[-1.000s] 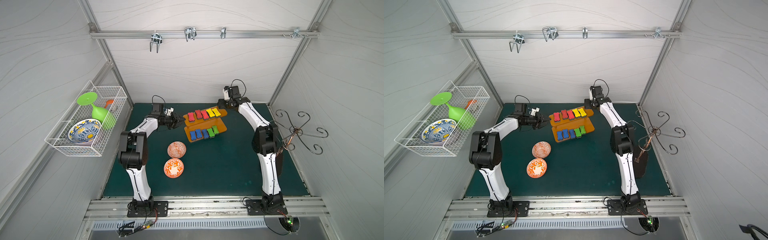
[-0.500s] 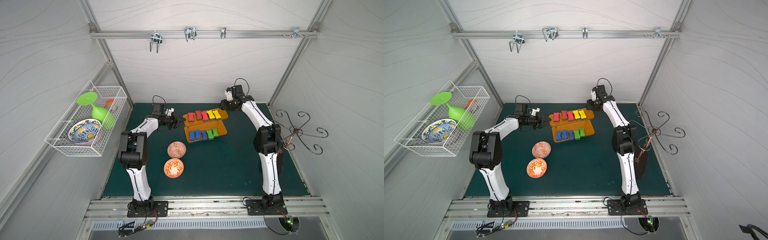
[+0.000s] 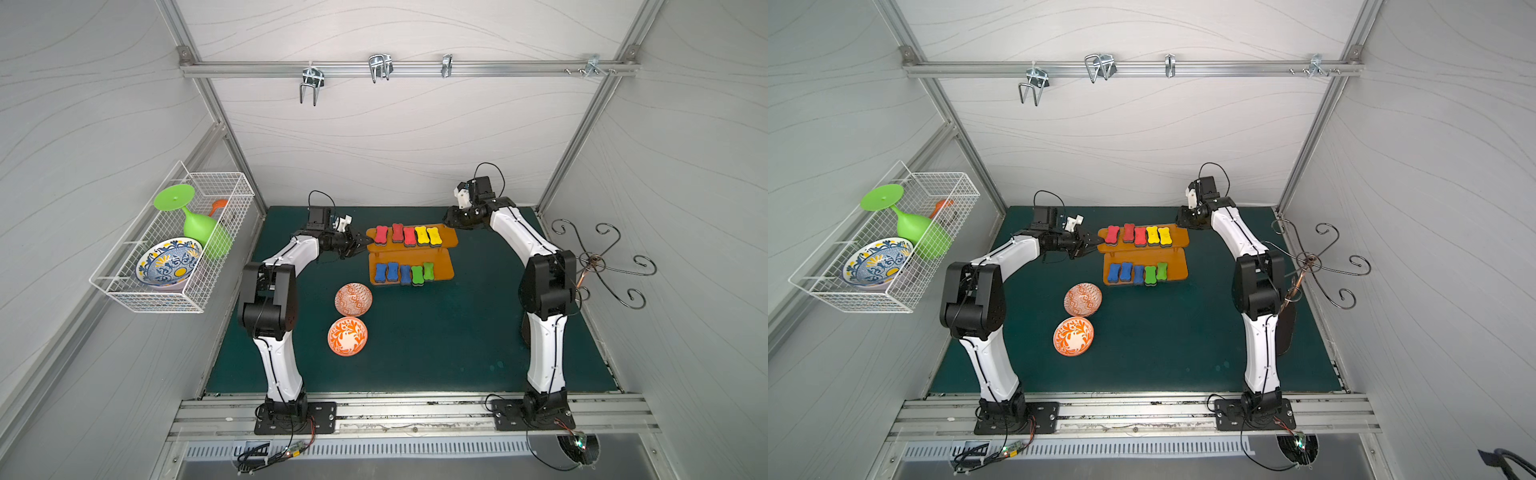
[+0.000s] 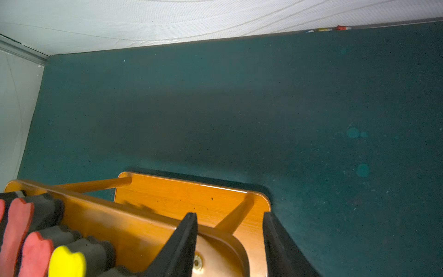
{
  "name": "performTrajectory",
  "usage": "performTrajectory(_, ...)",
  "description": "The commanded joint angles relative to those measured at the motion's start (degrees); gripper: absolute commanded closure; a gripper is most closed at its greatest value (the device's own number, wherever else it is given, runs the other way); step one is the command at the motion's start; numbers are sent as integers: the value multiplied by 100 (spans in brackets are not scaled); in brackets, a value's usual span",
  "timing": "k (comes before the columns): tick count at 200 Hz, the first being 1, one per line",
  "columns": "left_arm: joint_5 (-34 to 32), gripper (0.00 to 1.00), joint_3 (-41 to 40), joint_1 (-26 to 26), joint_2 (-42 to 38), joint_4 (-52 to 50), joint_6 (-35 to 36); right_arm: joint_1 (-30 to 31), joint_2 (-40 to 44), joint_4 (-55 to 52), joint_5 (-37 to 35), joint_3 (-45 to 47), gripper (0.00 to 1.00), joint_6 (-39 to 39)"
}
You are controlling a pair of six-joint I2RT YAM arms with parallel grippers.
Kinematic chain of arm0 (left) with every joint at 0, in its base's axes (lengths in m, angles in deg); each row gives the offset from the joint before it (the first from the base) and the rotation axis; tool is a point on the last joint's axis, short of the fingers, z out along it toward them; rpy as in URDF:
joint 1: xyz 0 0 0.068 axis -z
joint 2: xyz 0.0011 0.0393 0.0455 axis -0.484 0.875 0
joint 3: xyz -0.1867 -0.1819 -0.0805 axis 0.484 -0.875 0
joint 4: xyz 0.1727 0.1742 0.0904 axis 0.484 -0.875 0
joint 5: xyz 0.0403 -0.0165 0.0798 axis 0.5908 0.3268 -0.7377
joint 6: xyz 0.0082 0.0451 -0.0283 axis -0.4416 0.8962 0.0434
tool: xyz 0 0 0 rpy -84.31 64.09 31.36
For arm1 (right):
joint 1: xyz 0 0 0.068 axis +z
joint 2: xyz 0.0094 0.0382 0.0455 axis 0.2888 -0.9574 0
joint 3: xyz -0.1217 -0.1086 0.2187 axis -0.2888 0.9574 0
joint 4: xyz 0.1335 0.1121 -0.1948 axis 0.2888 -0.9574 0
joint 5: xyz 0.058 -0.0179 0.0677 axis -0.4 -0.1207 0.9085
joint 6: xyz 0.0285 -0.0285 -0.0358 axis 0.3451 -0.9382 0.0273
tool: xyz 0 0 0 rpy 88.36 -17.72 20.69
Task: Remove the whiteboard erasers from the shelf
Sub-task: Move the shelf to the center of the board.
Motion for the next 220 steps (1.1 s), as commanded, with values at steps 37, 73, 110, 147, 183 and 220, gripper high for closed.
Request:
performTrajectory(37,-54,93,-198,88,-184,41,20,-23,445,-324,-131,597,52,-4)
performTrajectory(73,-57,98,-507,107,-349,93,36,-45,596,-317,-120,736,53,-11)
performTrajectory(110,-64,100,-751,107,-593,-31,142,-25,841,-201,-114,1085,53,26)
performTrajectory(147,-66,100,-990,60,-810,-101,211,55,1069,-133,-139,1411,54,39)
performTrajectory(183,-87,100,-1267,-86,-1014,-127,237,120,1290,-55,-163,1726,54,65)
performTrajectory(220,-251,100,-1465,-112,-1239,-253,365,127,1434,-18,-218,1875,54,76)
